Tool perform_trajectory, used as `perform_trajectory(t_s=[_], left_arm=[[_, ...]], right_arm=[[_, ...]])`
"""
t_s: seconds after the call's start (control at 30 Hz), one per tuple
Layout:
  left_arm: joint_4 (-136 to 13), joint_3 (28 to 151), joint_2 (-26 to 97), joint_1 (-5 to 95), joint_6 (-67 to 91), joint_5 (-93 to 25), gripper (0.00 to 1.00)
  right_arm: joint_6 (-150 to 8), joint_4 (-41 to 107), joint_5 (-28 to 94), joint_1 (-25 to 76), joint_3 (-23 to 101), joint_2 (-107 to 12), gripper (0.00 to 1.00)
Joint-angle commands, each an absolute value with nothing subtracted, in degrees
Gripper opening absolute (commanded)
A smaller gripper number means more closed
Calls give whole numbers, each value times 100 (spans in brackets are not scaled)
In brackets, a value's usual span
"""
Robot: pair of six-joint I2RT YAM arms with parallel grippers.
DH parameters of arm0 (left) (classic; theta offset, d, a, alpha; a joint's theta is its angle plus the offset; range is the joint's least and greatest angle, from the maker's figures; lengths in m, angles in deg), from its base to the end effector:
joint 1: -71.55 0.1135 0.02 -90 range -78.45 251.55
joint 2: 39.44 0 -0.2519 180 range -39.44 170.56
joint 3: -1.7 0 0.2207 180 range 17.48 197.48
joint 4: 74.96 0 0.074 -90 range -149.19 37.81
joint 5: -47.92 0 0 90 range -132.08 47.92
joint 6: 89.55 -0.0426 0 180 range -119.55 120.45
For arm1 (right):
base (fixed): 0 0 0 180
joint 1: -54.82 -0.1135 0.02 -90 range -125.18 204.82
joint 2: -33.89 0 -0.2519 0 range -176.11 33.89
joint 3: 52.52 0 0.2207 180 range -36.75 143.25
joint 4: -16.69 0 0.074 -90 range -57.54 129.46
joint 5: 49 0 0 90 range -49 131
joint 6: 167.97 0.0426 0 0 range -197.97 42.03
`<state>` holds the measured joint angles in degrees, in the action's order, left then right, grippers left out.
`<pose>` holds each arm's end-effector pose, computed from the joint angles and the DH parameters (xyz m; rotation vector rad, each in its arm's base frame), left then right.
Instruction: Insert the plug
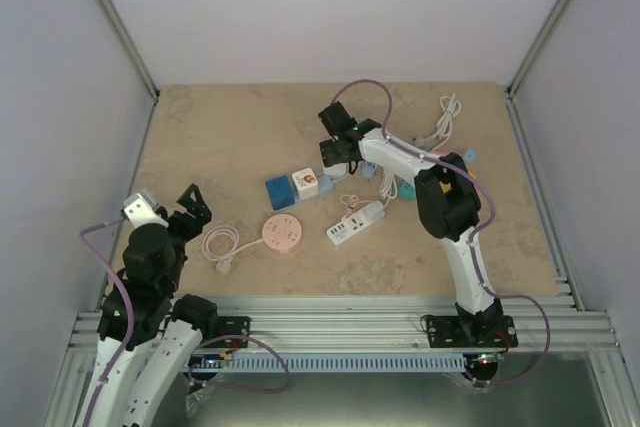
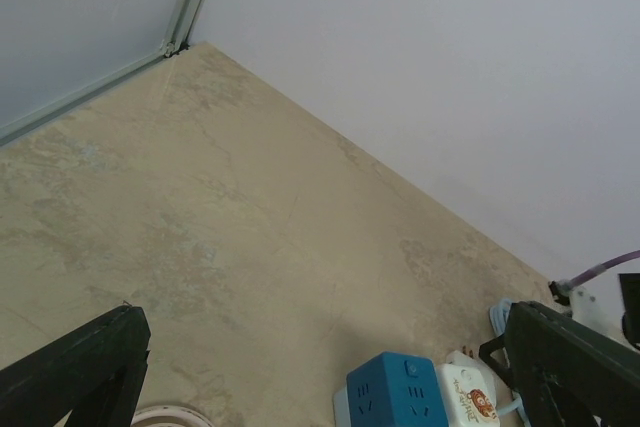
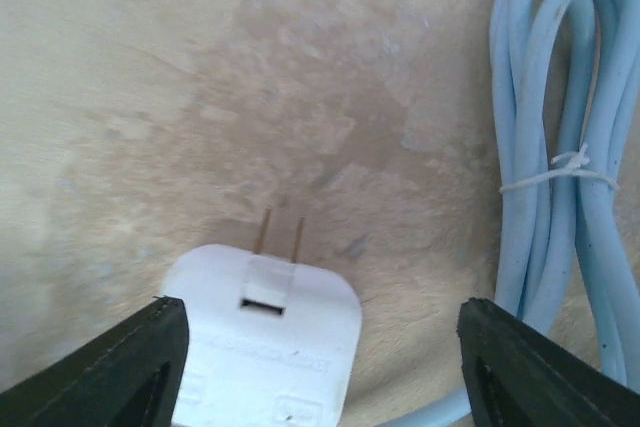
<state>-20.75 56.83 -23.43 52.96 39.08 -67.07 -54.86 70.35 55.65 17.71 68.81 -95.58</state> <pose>0.0605 -0.0014 0.2929 -0.6121 1.7138 -0.3091 0.3678 0.2648 0.1752 -0.2327 2.5819 0.0384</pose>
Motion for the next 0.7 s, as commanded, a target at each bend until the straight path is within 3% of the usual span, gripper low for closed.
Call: perform_trajectory(t_s=[0.0,0.2,0.67], left_arm=[[-2046,5693,-2353,5301,3930,-6792,99],[-2043,5691,-2370,5301,3932,-6792,99],[-2043,5689,-2437,5301,3929,-6801,99]], right_arm=[[-5225,6636,5058,1751,6764,-9212,79],[-4983,6644,5350,1558,6588,-9497,90],[-4337,6922,5760,1524,6810,-10089,83]])
